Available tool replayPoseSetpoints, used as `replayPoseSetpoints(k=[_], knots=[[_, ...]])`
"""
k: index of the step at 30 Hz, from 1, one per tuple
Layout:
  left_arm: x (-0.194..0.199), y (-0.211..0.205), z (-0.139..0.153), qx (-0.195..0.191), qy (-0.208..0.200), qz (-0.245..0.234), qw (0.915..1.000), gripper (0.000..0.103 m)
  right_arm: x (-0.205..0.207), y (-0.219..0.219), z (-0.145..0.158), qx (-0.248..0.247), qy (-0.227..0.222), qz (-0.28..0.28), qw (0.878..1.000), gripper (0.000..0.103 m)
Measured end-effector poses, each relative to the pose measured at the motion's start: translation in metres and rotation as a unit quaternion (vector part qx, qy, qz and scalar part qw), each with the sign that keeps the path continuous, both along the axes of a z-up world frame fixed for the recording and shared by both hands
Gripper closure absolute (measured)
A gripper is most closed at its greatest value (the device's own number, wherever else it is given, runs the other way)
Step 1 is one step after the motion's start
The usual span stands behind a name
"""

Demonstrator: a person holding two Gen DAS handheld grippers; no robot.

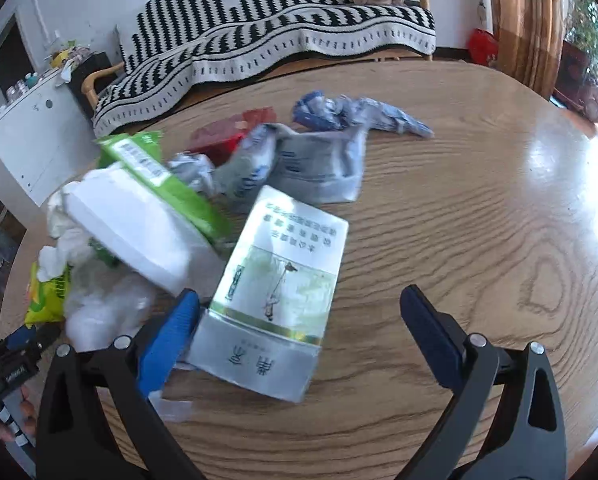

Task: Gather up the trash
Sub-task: 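Grasp the white-green box with the right gripper while the left gripper grasps the purple-red plush toy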

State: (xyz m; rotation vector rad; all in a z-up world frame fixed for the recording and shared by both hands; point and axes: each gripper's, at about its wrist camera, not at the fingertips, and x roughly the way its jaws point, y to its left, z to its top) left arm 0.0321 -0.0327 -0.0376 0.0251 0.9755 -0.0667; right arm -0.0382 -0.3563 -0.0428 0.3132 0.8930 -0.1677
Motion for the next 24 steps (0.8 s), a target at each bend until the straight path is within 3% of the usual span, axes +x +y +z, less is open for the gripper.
replayPoseSetpoints(k=[5, 11, 17, 19, 24], knots=[[0.014, 0.011, 0.002, -0.014, -0.002, 0.012, 0.9998, 0.006, 0.003, -0.011, -0.006, -0.047, 0.012, -0.001, 0.999, 0.006], [0.022, 0.014, 0.000, -0.003, 0.000, 0.008, 1.0000, 0.006, 0.008, -0.008, -0.004, -0.014, 0.013, 0.025, 1.000, 0.006], [0.032, 0.010, -0.001, 0.004, 0.000, 0.003, 1.0000, 0.006, 0.012, 0.016, -0.007, -0.103, 0.032, 0.043, 0.993, 0.006], [0.039, 0.005, -0.003, 0.019, 0.004, -0.004, 0.9998, 0.006, 0.009, 0.009, -0.009, -0.100, 0.040, 0.046, 0.993, 0.006], [0.052, 0.005, -0.003, 0.016, 0.003, -0.015, 0.9998, 0.006, 0.003, -0.010, -0.014, -0.079, 0.044, 0.049, 0.995, 0.006]])
